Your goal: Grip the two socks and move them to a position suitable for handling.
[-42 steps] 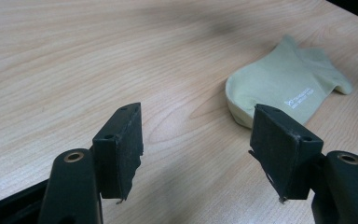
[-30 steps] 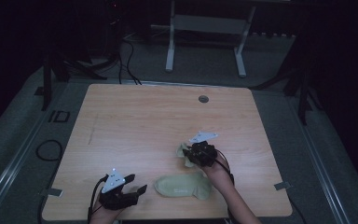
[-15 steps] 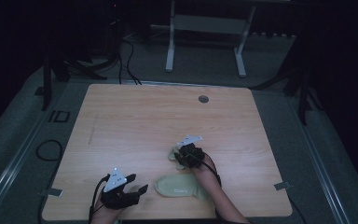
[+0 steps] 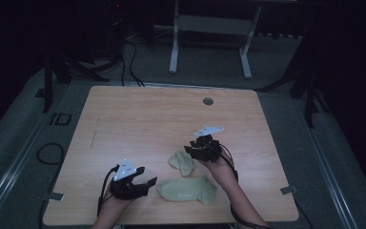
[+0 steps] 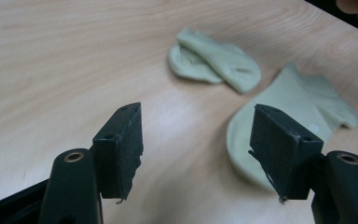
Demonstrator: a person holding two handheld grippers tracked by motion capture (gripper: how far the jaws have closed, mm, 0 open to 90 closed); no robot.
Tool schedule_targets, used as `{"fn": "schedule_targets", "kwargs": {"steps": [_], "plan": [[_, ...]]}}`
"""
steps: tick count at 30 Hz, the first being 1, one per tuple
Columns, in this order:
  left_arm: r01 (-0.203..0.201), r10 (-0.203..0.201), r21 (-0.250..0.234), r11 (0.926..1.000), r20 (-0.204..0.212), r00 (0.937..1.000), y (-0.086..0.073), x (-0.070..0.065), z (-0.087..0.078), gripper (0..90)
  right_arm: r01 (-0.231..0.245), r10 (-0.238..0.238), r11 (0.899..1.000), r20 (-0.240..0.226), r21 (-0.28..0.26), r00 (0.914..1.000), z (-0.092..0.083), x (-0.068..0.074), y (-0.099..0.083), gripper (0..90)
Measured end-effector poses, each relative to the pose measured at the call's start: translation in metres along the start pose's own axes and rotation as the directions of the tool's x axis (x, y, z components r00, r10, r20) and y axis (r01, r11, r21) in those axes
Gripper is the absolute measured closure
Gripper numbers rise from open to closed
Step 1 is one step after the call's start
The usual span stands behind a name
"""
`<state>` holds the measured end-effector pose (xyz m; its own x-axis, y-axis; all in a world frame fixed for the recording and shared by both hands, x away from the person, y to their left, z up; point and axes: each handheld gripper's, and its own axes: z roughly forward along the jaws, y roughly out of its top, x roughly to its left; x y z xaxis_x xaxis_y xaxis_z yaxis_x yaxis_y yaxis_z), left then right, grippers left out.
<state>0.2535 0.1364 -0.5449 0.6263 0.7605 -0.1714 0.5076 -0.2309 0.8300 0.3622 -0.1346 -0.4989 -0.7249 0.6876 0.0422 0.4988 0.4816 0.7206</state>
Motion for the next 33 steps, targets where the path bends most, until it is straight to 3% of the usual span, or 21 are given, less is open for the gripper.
{"fn": "schedule_targets", "kwargs": {"steps": [6, 11, 13, 16, 18, 23, 25, 29, 33], "plan": [[-0.007, 0.006, 0.046, 0.9989, 0.023, 0.9997, 0.028, 0.002, 0.037, 34.9, 0.021, -0.019, 0.997, -0.019, 0.070, 0.9996, 0.019, 0.002, -0.012, 67.7], [-0.023, 0.023, 0.085, 0.9961, 0.002, 0.9997, 0.038, 0.006, 0.060, 40.5, 0.024, -0.021, 0.993, -0.031, 0.115, 0.9993, 0.032, 0.003, -0.020, 67.7], [-0.024, 0.025, 0.110, 0.9936, -0.005, 0.9997, 0.041, 0.008, 0.071, 40.8, 0.028, -0.024, 0.990, -0.035, 0.137, 0.9991, 0.038, 0.003, -0.023, 67.7], [-0.055, 0.064, 0.164, 0.9849, -0.048, 0.9968, 0.043, 0.009, 0.089, 46.4, 0.040, -0.035, 0.987, -0.034, 0.155, 0.9988, 0.045, 0.003, -0.027, 69.3], [-0.043, 0.053, 0.189, 0.9810, -0.050, 0.9973, 0.043, 0.010, 0.097, 47.4, 0.036, -0.030, 0.989, -0.040, 0.146, 0.9987, 0.045, 0.003, -0.028, 72.1], [-0.037, 0.047, 0.198, 0.9795, -0.046, 0.9978, 0.043, 0.010, 0.104, 55.6, 0.050, -0.043, 0.988, -0.048, 0.146, 0.9979, 0.045, 0.003, -0.029, 76.4], [-0.034, 0.043, 0.198, 0.9795, -0.043, 0.9981, 0.044, 0.009, 0.105, 62.9, 0.051, -0.044, 0.988, -0.051, 0.145, 0.9977, 0.045, 0.004, -0.029, 78.5], [-0.036, 0.041, 0.194, 0.9802, -0.022, 0.9989, 0.042, 0.007, 0.105, 85.8, 0.053, -0.047, 0.990, -0.049, 0.131, 0.9977, 0.045, 0.006, -0.030, 81.7], [-0.046, 0.054, 0.195, 0.9798, -0.035, 0.9980, 0.043, 0.004, 0.103, 87.1, 0.054, -0.049, 0.990, -0.041, 0.128, 0.9980, 0.044, 0.006, -0.029, 84.6]]}}
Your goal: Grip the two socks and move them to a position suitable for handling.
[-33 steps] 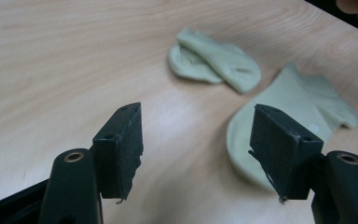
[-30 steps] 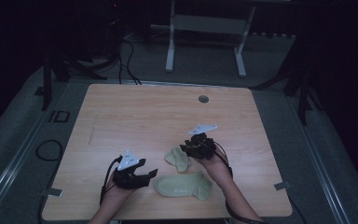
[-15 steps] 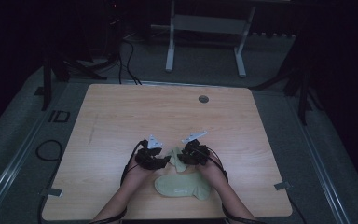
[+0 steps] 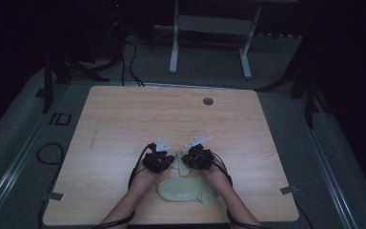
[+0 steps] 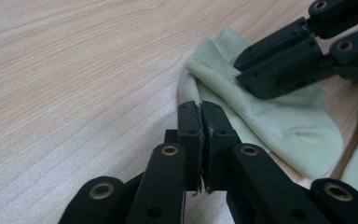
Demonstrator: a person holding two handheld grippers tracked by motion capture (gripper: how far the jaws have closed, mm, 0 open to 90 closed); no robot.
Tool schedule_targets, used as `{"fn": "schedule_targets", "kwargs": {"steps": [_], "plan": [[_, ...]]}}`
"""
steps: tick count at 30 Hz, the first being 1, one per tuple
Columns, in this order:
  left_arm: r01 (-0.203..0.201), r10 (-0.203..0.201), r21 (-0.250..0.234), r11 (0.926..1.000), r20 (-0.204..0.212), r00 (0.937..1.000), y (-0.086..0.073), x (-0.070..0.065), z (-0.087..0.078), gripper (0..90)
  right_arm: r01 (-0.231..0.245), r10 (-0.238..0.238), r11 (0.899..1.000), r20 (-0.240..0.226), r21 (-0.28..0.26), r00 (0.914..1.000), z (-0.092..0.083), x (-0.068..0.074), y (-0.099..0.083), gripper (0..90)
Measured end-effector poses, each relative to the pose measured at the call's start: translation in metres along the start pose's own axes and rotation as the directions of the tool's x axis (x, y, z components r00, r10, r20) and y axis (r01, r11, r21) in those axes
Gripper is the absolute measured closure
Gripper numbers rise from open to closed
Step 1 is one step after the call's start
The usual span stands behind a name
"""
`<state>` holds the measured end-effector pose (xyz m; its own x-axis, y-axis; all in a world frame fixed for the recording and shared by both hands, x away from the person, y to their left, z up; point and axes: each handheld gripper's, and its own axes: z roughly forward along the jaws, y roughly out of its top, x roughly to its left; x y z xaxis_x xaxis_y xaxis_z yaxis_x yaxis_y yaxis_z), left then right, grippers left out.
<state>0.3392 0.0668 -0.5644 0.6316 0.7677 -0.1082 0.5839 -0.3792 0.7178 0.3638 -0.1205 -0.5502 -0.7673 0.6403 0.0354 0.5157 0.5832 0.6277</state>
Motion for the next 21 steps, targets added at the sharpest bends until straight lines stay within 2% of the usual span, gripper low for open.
{"fn": "schedule_targets", "kwargs": {"steps": [4, 6, 11, 15, 19, 21], "plan": [[0.005, -0.005, -0.014, 0.9999, -0.006, 1.0000, 0.002, 0.000, -0.006, 87.6, -0.003, 0.003, 1.000, 0.001, -0.011, 1.0000, -0.006, 0.000, 0.001, 85.5], [-0.007, 0.007, -0.021, 0.9997, -0.015, 0.9999, 0.005, -0.001, -0.014, 87.6, -0.007, 0.007, 0.999, -0.002, -0.037, 1.0000, -0.017, -0.001, 0.003, 85.5], [0.004, -0.004, -0.050, 0.9987, -0.005, 1.0000, 0.011, 0.001, -0.030, 87.6, -0.014, 0.015, 0.994, 0.004, -0.109, 0.9999, -0.044, -0.005, 0.008, 85.5], [-0.001, 0.000, -0.058, 0.9983, -0.016, 0.9999, 0.013, 0.004, -0.043, 87.6, -0.031, 0.032, 0.989, 0.002, -0.143, 0.9995, -0.065, -0.014, 0.008, 85.5], [0.009, -0.008, -0.083, 0.9965, 0.013, 0.9999, 0.013, 0.009, -0.056, 87.5, -0.052, 0.054, 0.985, 0.012, -0.162, 0.9985, -0.080, -0.024, 0.003, 85.4], [0.002, -0.002, -0.075, 0.9972, -0.002, 1.0000, 0.013, 0.011, -0.059, 87.5, -0.066, 0.070, 0.984, 0.015, -0.165, 0.9974, -0.084, -0.030, -0.001, 85.4]]}}
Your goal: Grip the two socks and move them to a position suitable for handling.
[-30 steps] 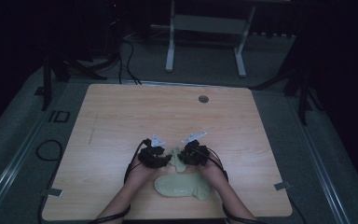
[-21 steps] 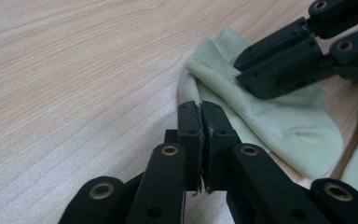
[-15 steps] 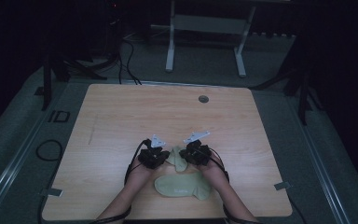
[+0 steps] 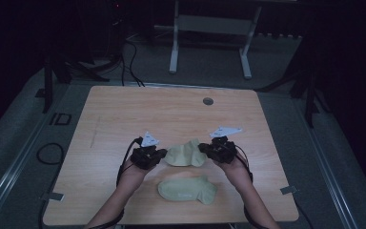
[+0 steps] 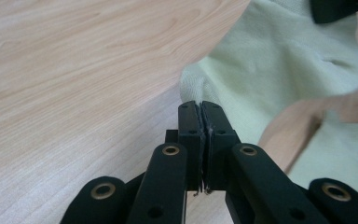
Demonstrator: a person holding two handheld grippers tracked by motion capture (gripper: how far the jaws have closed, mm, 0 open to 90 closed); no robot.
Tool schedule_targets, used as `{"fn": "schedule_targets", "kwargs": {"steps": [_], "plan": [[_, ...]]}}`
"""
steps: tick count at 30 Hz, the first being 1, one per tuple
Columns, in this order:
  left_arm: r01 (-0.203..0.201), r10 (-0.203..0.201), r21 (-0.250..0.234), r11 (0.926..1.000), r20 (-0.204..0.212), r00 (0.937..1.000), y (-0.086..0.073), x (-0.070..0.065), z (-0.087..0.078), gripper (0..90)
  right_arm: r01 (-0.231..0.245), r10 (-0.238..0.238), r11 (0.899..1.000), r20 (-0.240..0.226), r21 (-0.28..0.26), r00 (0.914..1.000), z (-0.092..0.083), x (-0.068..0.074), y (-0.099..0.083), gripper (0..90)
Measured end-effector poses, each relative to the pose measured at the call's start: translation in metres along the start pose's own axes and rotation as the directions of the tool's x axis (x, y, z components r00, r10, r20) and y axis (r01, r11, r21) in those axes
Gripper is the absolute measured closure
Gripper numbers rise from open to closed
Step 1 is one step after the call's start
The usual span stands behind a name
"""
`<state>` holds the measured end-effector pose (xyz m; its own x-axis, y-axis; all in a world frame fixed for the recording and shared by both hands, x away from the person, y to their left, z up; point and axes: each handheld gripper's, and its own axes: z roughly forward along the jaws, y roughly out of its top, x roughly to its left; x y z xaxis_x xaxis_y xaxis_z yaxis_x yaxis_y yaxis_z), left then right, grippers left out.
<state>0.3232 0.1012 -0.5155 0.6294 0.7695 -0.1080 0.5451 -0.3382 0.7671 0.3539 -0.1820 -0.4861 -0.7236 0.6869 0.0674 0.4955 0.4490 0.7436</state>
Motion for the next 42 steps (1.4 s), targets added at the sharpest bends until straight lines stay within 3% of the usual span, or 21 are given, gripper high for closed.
{"fn": "schedule_targets", "kwargs": {"steps": [3, 5, 8, 10, 15, 17, 18, 19, 24, 27, 28, 30, 32, 34, 38, 42], "plan": [[0.008, -0.008, 0.027, 0.9996, -0.016, 0.9998, -0.004, 0.003, 0.001, 87.5, -0.030, 0.030, 1.000, 0.002, 0.005, 0.9996, -0.002, -0.008, -0.008, 85.4], [-0.014, 0.015, 0.034, 0.9993, -0.026, 0.9995, -0.008, 0.002, 0.005, 87.4, -0.033, 0.032, 0.999, 0.014, 0.019, 0.9994, 0.001, -0.011, -0.014, 85.4], [-0.024, 0.024, 0.042, 0.9988, -0.011, 0.9996, -0.015, 0.003, 0.014, 87.2, -0.049, 0.048, 0.998, 0.021, 0.048, 0.9986, 0.009, -0.016, -0.024, 85.3], [0.013, -0.014, 0.070, 0.9975, 0.004, 0.9999, -0.019, 0.006, 0.021, 87.2, -0.061, 0.060, 0.995, 0.021, 0.074, 0.9980, 0.016, -0.019, -0.032, 85.3], [-0.008, 0.008, 0.108, 0.9941, 0.006, 1.0000, -0.027, 0.003, 0.031, 87.1, -0.071, 0.067, 0.989, 0.034, 0.129, 0.9972, 0.031, -0.023, -0.048, 84.6], [-0.022, 0.021, 0.079, 0.9967, 0.006, 0.9998, -0.029, 0.001, 0.031, 82.6, -0.080, 0.076, 0.987, 0.035, 0.141, 0.9965, 0.034, -0.026, -0.052, 81.4], [-0.026, 0.027, 0.061, 0.9978, -0.003, 0.9996, -0.030, 0.001, 0.029, 70.9, -0.088, 0.084, 0.985, 0.037, 0.147, 0.9958, 0.035, -0.027, -0.053, 74.6], [-0.026, 0.027, 0.044, 0.9987, -0.011, 0.9996, -0.030, 0.001, 0.028, 64.7, -0.096, 0.090, 0.984, 0.049, 0.148, 0.9947, 0.035, -0.028, -0.053, 71.2], [0.014, -0.014, -0.015, 0.9998, -0.049, 0.9987, -0.024, 0.006, 0.017, 60.4, -0.105, 0.101, 0.988, 0.042, 0.112, 0.9940, 0.022, -0.030, -0.042, 58.5], [-0.010, 0.008, -0.043, 0.9990, -0.045, 0.9990, -0.019, 0.003, 0.015, 57.3, -0.093, 0.090, 0.991, 0.026, 0.097, 0.9956, 0.019, -0.026, -0.037, 57.6], [-0.019, 0.018, -0.043, 0.9989, -0.032, 0.9993, -0.017, 0.000, 0.015, 58.4, -0.064, 0.063, 0.993, 0.020, 0.094, 0.9978, 0.019, -0.020, -0.034, 64.3], [-0.045, 0.044, -0.029, 0.9986, -0.016, 0.9989, -0.015, -0.006, 0.019, 71.8, -0.021, 0.017, 0.996, 0.044, 0.081, 0.9989, 0.020, -0.010, -0.033, 81.6], [-0.066, 0.066, 0.014, 0.9977, -0.007, 0.9978, -0.014, -0.012, 0.025, 83.3, -0.004, 0.000, 0.996, 0.043, 0.089, 0.9991, 0.024, -0.006, -0.033, 87.6], [-0.094, 0.094, 0.048, 0.9944, 0.002, 0.9956, -0.015, -0.016, 0.032, 86.7, 0.003, -0.007, 0.995, 0.038, 0.104, 0.9993, 0.029, -0.002, -0.035, 87.9], [-0.080, 0.079, 0.098, 0.9919, 0.015, 0.9968, -0.020, -0.012, 0.043, 86.4, 0.027, -0.033, 0.990, 0.035, 0.141, 0.9988, 0.037, 0.002, -0.042, 82.9], [-0.107, 0.106, 0.105, 0.9887, 0.022, 0.9942, -0.026, -0.010, 0.047, 72.5, 0.037, -0.051, 0.984, 0.075, 0.176, 0.9959, 0.040, -0.001, -0.052, 73.7]]}}
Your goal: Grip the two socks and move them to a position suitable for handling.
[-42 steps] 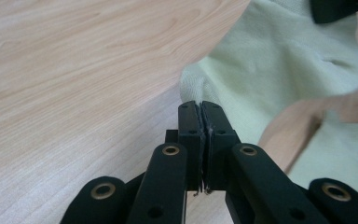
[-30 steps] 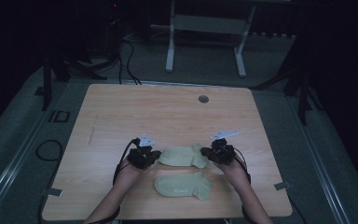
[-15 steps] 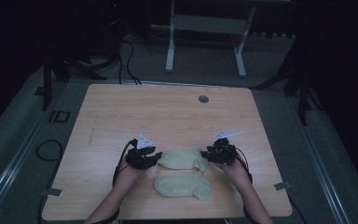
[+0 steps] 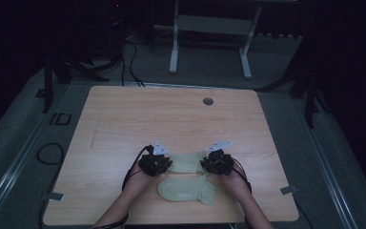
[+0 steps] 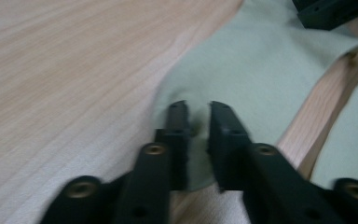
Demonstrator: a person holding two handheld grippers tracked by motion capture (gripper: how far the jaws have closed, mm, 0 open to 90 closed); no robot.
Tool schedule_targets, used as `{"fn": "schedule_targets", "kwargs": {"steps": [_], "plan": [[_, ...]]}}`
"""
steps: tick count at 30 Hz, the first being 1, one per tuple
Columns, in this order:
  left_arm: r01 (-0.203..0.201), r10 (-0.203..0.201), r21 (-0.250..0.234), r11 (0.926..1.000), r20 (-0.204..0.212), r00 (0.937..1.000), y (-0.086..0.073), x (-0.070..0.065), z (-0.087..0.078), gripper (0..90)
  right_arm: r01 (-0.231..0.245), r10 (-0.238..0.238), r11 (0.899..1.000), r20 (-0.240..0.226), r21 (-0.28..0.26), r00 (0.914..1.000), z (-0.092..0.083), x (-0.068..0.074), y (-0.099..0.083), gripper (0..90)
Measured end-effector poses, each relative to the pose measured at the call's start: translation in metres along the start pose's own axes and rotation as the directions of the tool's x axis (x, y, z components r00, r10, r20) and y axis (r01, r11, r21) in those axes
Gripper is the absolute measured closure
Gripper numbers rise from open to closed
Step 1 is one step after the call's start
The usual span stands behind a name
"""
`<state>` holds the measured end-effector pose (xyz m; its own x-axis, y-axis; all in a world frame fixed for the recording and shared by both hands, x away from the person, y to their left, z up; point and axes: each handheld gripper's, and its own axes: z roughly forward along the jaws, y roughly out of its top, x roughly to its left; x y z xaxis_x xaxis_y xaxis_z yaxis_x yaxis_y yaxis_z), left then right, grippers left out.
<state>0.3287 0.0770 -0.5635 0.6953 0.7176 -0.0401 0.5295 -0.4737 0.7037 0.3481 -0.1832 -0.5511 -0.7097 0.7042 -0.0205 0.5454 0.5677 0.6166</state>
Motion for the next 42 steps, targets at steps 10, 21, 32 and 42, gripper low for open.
{"fn": "schedule_targets", "kwargs": {"steps": [10, 21, 32, 42], "plan": [[-0.029, 0.029, -0.021, 0.9994, -0.021, 0.9994, -0.004, -0.004, 0.001, 52.8, 0.102, -0.103, 0.995, -0.067, -0.020, 0.9924, -0.002, -0.002, -0.007, 53.0], [-0.051, 0.051, -0.003, 0.9987, 0.009, 0.9986, -0.005, 0.000, -0.002, 50.5, 0.143, -0.155, 0.986, -0.165, -0.083, 0.9740, -0.004, -0.021, -0.017, 51.2], [-0.042, 0.042, -0.002, 0.9991, -0.003, 0.9991, 0.000, -0.004, -0.004, 46.6, 0.197, -0.196, 0.980, -0.120, 0.000, 0.9733, -0.004, -0.013, -0.002, 42.7], [-0.001, 0.003, -0.073, 0.9974, 0.023, 0.9997, -0.003, -0.008, -0.042, 46.6, 0.044, -0.059, 0.996, -0.187, -0.083, 0.9806, -0.032, -0.016, -0.009, 42.6]]}}
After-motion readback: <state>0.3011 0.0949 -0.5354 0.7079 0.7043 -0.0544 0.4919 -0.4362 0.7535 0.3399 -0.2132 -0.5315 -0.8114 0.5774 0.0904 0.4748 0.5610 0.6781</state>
